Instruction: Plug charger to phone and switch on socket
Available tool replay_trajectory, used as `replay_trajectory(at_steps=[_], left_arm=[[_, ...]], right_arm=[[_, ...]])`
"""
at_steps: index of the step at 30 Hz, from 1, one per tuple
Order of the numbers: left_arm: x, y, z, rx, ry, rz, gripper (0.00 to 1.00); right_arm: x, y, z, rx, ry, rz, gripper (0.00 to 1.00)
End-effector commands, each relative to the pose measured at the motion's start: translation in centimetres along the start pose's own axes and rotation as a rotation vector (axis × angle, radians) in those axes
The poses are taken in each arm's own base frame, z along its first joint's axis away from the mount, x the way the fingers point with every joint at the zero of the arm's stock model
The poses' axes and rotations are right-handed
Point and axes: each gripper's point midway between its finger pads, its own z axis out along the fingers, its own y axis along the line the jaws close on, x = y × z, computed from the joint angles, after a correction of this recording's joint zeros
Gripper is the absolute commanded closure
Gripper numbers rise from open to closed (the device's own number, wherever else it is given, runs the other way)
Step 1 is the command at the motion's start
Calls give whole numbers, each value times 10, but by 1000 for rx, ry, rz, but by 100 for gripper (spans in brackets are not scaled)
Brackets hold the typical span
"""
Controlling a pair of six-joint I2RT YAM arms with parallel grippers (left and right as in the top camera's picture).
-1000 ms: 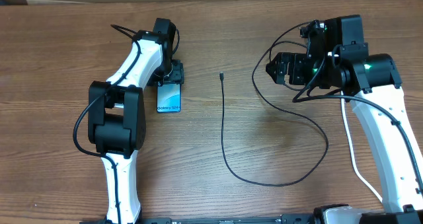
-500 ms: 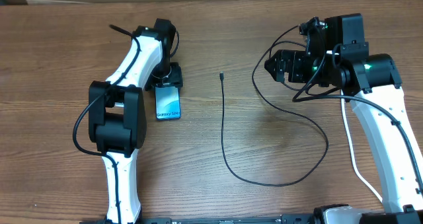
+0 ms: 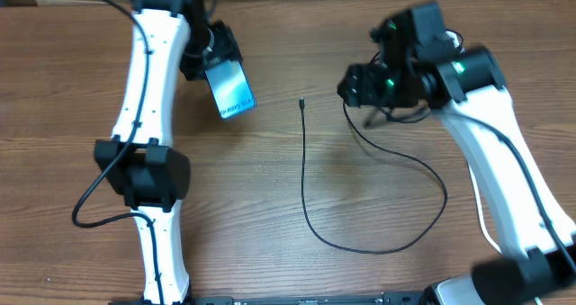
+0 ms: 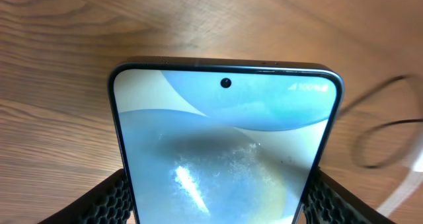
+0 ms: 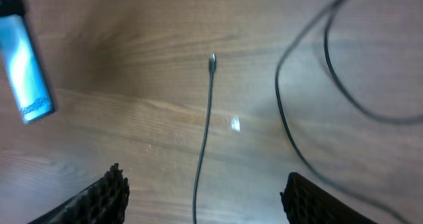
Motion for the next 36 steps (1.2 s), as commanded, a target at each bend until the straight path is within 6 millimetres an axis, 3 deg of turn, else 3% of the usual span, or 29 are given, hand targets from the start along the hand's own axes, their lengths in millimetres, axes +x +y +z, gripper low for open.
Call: replay_trajectory(at_steps=[1, 7, 14, 18, 26, 33, 36], left_arm=[[-2, -10, -28, 177, 44, -123, 96], [5, 9, -33, 169, 127, -333, 96], [11, -4, -37, 237, 174, -327, 96], [13, -8, -38, 259, 191, -335, 96], [15, -12, -40, 278, 216, -387, 96], [3, 13, -31, 140, 125, -458, 96], [-1, 11, -30, 148, 117, -484, 96]], right_arm=[[-27, 4, 23, 43, 0, 9, 30], [-41, 2, 79, 31, 39, 17, 39], [-37, 3, 134, 27, 96, 10, 61], [-31, 9, 161, 23, 117, -9, 63], [-17, 13, 205, 32, 162, 23, 64], [-13, 10, 230, 31, 165, 18, 73], [-13, 12, 235, 24, 151, 10, 74]])
